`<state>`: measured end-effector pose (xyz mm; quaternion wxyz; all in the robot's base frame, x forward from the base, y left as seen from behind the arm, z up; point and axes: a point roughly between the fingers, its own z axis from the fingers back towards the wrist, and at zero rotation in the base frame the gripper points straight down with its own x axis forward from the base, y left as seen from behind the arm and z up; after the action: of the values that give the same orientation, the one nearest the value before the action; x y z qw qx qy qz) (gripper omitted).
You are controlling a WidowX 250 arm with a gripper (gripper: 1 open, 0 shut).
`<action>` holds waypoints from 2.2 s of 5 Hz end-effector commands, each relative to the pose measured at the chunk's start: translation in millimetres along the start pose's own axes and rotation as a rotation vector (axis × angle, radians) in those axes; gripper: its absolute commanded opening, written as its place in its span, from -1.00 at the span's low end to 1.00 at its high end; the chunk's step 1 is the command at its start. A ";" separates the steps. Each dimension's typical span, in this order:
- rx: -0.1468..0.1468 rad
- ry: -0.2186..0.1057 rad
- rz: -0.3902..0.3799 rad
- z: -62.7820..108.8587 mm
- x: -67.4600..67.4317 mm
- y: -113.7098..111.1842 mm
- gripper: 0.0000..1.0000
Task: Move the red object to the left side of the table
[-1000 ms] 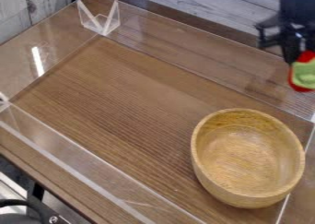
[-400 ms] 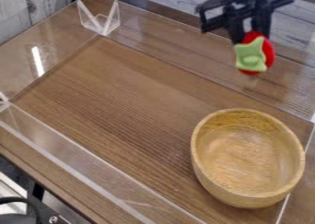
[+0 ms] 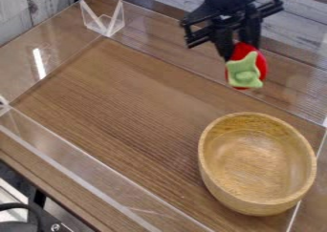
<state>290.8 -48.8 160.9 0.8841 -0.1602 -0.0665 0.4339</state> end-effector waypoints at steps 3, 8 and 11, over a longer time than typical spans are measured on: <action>-0.012 -0.162 0.267 40.4 -12.6 36.6 -1.00; 0.022 -0.390 0.720 31.8 51.9 134.1 -1.00; 0.040 -0.438 0.744 27.4 76.9 176.8 -1.00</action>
<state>194.5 113.8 114.7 0.6392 -0.0572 -0.1643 0.7491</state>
